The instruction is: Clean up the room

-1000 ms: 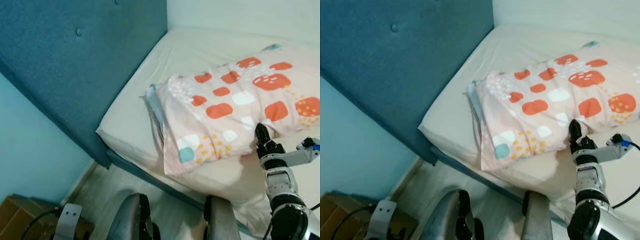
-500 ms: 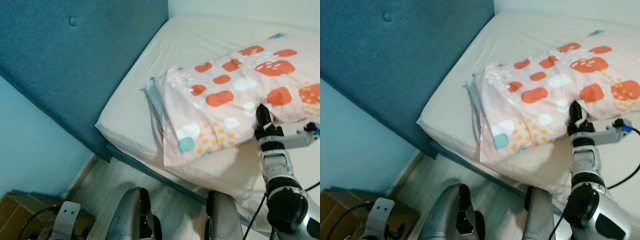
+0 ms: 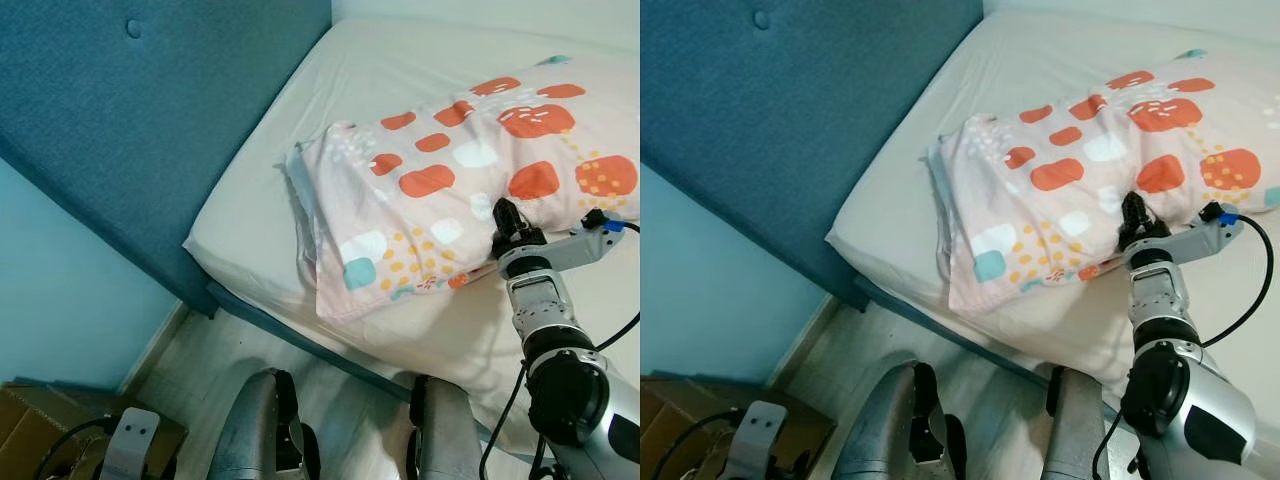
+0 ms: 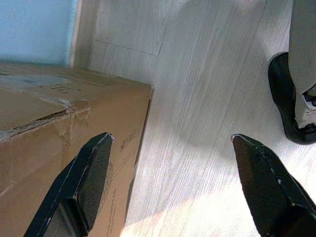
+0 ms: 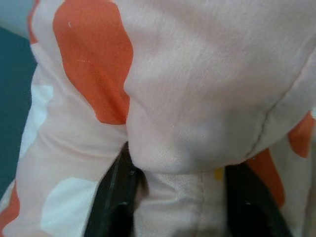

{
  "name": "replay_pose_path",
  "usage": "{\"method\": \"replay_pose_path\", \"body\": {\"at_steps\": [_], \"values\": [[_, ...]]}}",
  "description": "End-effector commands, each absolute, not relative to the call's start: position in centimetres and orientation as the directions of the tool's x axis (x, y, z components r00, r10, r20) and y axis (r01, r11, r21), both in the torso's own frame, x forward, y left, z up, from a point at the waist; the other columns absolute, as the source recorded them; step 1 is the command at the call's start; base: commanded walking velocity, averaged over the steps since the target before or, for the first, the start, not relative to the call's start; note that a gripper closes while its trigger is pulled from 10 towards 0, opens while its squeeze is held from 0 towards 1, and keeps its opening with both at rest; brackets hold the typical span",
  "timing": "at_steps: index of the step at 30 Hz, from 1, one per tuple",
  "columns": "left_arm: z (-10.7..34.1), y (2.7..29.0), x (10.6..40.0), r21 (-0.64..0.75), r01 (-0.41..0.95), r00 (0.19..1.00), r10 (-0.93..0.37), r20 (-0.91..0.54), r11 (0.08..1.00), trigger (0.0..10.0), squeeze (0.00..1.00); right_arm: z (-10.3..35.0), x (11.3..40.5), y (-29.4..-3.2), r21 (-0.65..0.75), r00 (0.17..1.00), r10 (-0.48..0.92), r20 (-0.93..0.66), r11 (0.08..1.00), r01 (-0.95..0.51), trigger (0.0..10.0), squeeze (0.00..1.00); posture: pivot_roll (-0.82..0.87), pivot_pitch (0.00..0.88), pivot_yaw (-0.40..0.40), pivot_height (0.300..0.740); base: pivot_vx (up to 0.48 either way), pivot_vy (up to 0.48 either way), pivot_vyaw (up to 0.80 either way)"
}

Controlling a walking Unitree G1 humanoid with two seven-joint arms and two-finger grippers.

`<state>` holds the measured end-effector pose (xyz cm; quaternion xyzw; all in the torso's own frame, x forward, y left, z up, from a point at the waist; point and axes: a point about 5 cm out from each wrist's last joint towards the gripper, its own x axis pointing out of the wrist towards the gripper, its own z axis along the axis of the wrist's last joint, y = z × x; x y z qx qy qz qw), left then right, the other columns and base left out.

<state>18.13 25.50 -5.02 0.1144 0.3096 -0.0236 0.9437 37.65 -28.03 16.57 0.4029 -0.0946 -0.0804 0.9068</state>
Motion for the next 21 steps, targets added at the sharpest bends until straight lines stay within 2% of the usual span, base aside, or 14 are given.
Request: {"method": "replay_pose_path", "body": {"at_steps": [1, 7, 11, 15, 19, 21], "values": [[-5.8, 26.0, 16.6, 0.201, 0.119, 0.769, 0.038, -0.638, 0.972, 10.0, 0.0, 14.7, 37.4, -27.0, 0.764, 0.979, -0.2, 0.025, 0.636, 0.11, 0.0, 0.0, 0.19, 0.42, 0.122, 0.571, 0.0, 0.0, 0.0], [-5.7, 25.9, 17.0, 0.2, 0.121, 0.772, 0.034, -0.635, 0.972, 10.0, 0.0, 14.5, 37.4, -26.8, 0.772, 0.982, -0.189, 0.029, 0.628, 0.098, 0.0, 0.0, 0.18, 0.412, 0.119, 0.571, 0.0, 0.0, 0.0], [-5.5, 25.7, 17.6, 0.199, 0.116, 0.775, 0.036, -0.63, 0.973, 10.0, 0.0, 15.4, 37.9, -25.5, 0.77, 0.989, -0.078, 0.127, 0.636, -0.049, 0.0, 0.0, 0.17, 0.396, 0.115, 0.571, 0.0, 0.0, 0.0], [-5.5, 25.6, 17.8, 0.197, 0.113, 0.776, 0.038, -0.63, 0.974, 10.0, 0.0, 16.3, 38.2, -25.1, 0.755, 0.979, -0.026, 0.201, 0.641, -0.138, 0.0, 0.0, 0.17, 0.385, 0.113, 0.571, 0.0, 0.0, 0.0], [-5.3, 25.0, 18.7, 0.189, 0.105, 0.786, 0.035, -0.617, 0.976, 10.0, 0.0, 16.0, 38.3, -23.8, 0.658, 0.978, 0.097, 0.185, 0.727, -0.196, 0.0, 0.0, 0.15, 0.358, 0.102, 0.571, 0.0, 0.0, 0.0], [-5.2, 24.9, 19.1, 0.185, 0.101, 0.791, 0.034, -0.611, 0.977, 10.0, 0.0, 15.9, 38.2, -23.3, 0.629, 0.971, 0.14, 0.192, 0.742, -0.231, 0.0, 0.0, 0.14, 0.347, 0.098, 0.571, 0.0, 0.0, 0.0]]}}
